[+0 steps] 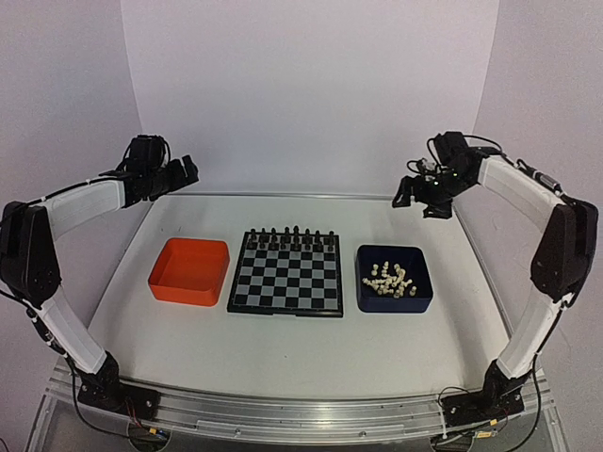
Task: Set up the chess pieces on the board
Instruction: Pick up the chess piece from the storage box.
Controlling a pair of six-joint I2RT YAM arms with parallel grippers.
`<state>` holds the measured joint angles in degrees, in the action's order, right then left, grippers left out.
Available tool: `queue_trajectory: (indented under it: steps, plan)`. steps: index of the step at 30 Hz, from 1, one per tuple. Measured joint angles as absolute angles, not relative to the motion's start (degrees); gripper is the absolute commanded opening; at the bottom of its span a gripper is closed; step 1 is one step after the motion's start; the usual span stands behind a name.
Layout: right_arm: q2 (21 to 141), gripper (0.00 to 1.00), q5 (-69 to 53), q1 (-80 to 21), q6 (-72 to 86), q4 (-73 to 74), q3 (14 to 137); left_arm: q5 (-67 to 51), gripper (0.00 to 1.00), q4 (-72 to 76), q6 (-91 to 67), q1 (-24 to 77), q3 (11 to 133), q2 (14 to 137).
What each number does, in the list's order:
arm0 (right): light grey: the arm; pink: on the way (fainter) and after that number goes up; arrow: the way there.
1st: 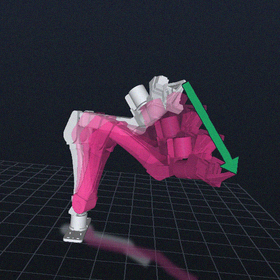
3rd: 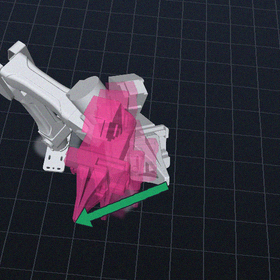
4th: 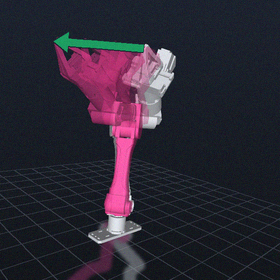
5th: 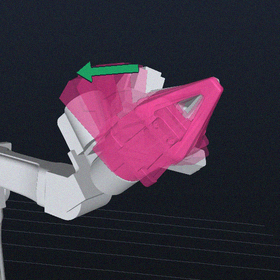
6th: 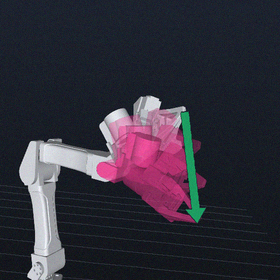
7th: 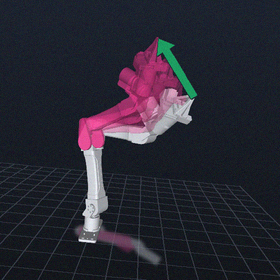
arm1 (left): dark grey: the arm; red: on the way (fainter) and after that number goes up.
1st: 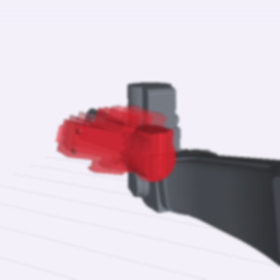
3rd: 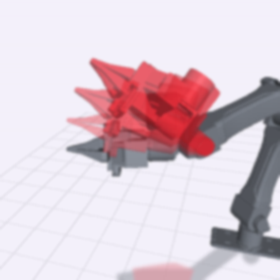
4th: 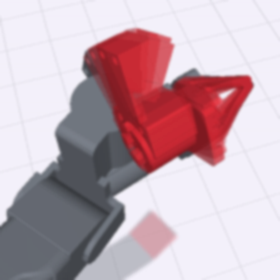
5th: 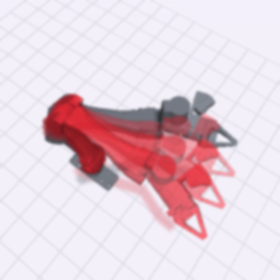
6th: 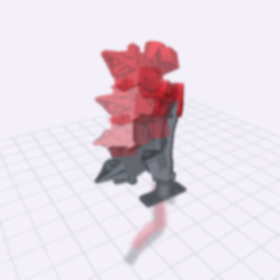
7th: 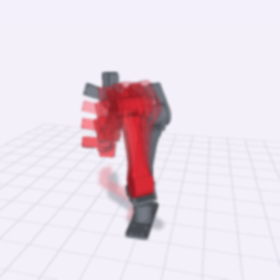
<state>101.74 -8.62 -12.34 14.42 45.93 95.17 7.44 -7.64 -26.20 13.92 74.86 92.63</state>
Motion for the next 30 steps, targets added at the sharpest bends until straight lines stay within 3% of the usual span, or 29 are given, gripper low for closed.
queue_trajectory:
  steps: [7, 11, 18, 30]
  plan:
    - [106.3, 0.85, -3.2, -23.5, 11.2, 51.9, 99.0, 7.0, 1.0, -9.6, -26.4, 15.9, 75.0, 92.8]
    - [108.0, 0.81, -0.9, -25.0, 11.0, 54.3, 99.0, 6.5, 1.0, -9.6, -26.7, 16.3, 74.9, 92.8]
    - [112.0, 0.65, 1.8, -27.6, 11.1, 55.5, 100.2, 6.2, 1.0, -9.2, -27.1, 16.3, 73.4, 92.7]
    - [115.5, 0.52, 3.2, -28.8, 11.4, 56.7, 101.8, 6.2, 1.0, -9.1, -27.2, 16.3, 71.8, 92.5]
